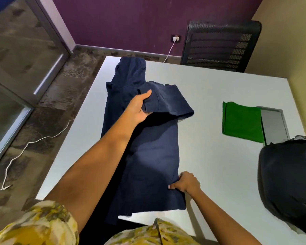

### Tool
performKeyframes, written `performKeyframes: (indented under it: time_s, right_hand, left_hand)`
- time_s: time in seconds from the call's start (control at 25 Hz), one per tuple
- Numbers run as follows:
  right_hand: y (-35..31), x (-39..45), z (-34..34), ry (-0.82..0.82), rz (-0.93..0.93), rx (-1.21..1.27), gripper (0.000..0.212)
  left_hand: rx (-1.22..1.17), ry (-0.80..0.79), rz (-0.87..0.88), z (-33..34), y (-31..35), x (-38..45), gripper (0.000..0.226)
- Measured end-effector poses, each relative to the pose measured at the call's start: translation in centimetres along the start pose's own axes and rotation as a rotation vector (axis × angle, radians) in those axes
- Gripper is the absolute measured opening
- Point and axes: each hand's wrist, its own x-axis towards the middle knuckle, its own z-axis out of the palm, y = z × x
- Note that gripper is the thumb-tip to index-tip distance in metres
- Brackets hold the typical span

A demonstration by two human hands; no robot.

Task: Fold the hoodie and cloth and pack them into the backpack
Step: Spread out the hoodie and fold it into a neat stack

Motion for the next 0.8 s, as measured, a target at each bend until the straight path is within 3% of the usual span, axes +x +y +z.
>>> performKeyframes:
  time_s: [0.12, 0.28, 0.48, 0.56, 0.68, 0.8]
  right_hand:
    - [-0.7, -1.3, 0.9, -0.024, -0.188, 0.129, 0.036]
    - [-4.4, -3.7, 2.8, 0.111, -0.475, 0.225, 0.018]
    - [-11.6, -5.5, 5.9, 0.012, -0.669, 0.080, 0.037]
    - [-13.6, -5.7, 7.2, -0.090, -0.648, -0.019, 0.049]
    - [-15.4, -5.4, 9.1, -0.175, -0.585, -0.126, 0.047]
    - [-16.5, -5.2, 9.5, -0.180, -0.581, -0.203, 0.038]
  left_hand:
    - [-0.012, -0.020, 0.096, 1.1, 3.7, -2.0, 0.040]
    - [-0.061, 0.017, 0.296, -1.4, 9.8, -6.4, 0.030]
    - [-0.245, 0.226, 0.540, -11.2, 15.2, -12.4, 0.030]
    - [-0.229, 0.344, 0.567, -14.8, 15.5, -14.3, 0.029]
    - [-0.158, 0.443, 0.529, -18.4, 14.9, -16.6, 0.020]
    - [-0.146, 0.493, 0.500, -20.3, 14.5, -17.5, 0.040]
